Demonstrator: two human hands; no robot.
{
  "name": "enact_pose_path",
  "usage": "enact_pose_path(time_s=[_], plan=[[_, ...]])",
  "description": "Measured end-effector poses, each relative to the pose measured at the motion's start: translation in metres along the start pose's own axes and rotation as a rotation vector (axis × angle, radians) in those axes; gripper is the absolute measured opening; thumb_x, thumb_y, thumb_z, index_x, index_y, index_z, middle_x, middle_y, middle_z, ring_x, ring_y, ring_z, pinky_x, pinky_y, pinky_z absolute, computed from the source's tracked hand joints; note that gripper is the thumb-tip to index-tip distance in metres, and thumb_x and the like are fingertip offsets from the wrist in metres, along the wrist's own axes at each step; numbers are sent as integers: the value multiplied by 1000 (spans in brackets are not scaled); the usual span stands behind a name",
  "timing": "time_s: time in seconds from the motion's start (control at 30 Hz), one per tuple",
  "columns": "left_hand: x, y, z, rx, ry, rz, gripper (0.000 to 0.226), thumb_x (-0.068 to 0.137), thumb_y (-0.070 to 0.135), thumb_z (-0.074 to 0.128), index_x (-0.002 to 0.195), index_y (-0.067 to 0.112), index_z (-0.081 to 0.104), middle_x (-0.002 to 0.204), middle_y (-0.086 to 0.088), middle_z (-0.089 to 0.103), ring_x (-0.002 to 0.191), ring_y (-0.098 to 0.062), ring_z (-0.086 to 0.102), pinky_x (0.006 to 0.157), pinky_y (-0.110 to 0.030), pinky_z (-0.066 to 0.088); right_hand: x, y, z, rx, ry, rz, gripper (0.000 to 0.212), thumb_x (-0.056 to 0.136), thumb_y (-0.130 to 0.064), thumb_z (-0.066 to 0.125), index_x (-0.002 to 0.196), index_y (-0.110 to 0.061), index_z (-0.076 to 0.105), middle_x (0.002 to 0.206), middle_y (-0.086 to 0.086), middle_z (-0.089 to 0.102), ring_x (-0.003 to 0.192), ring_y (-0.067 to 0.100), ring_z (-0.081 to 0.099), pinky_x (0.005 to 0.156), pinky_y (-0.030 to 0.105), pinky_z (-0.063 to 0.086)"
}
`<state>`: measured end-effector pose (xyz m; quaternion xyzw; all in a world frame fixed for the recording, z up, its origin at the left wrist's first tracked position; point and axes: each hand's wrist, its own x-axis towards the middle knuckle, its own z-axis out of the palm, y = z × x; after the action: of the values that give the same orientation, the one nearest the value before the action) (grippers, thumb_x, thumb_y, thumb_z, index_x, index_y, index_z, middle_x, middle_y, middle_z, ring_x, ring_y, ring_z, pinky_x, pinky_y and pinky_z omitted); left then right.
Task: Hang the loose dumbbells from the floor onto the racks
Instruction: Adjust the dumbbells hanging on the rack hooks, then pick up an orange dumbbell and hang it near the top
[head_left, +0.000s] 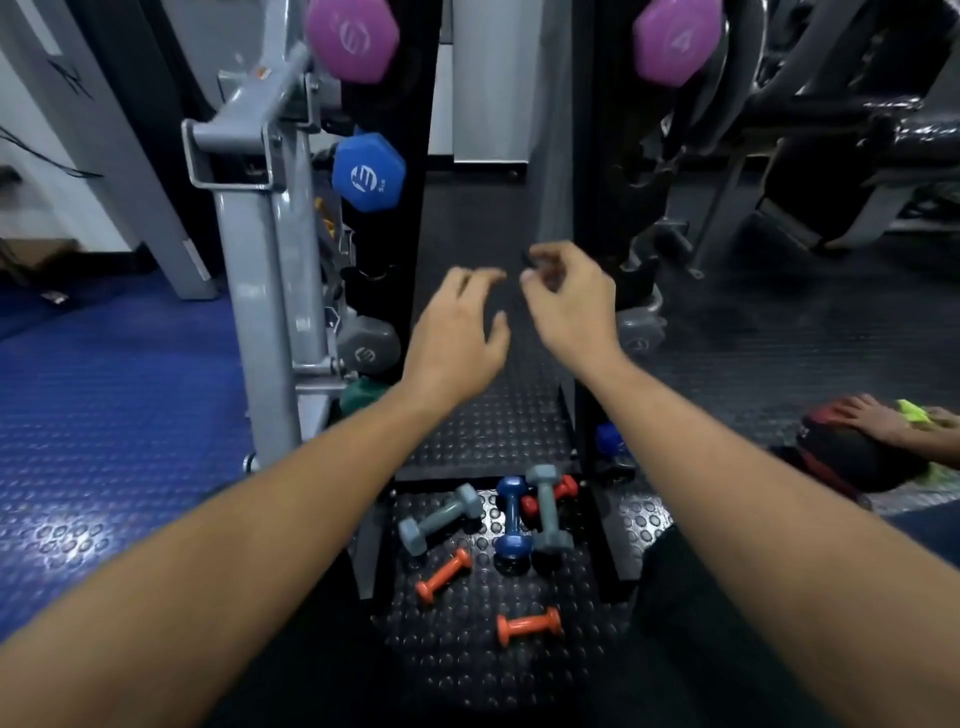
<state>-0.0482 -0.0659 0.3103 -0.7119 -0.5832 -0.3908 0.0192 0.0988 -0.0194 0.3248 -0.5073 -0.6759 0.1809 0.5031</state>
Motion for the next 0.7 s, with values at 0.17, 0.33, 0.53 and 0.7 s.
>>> enact_pose_path(time_s=[0.17,0.33,0.53,0.7], plan=[[-64,-53,64,80,-147,-302,44,97,30,56,140,22,51,127,-3,50,103,-30,64,83,-42,54,-51,65,46,-123,-159,112,23,91,-29,66,113,-22,72,93,-4,71,87,11,65,87,27,52],[-140,-93,116,163,-422,-581,37,95,25,55,130,15,50,128,-12,51,109,-39,62,80,-46,49,-107,131,108,-277,-498,227,28,90,-29,65,117,-21,71,108,3,69,96,20,68,93,33,55],[-232,-137,175,165,-731,-968,65,94,37,63,146,15,31,130,-16,55,115,-38,61,84,-44,48,-171,201,162,-389,-835,346,32,97,-29,60,121,-12,70,117,13,71,106,31,66,87,39,56],[-276,-174,218,128,-906,-1198,96,90,29,65,161,22,3,132,-18,61,119,-35,62,89,-42,50,-198,242,209,-390,-986,451,29,95,-25,64,120,-12,70,115,12,73,108,31,67,84,31,52]])
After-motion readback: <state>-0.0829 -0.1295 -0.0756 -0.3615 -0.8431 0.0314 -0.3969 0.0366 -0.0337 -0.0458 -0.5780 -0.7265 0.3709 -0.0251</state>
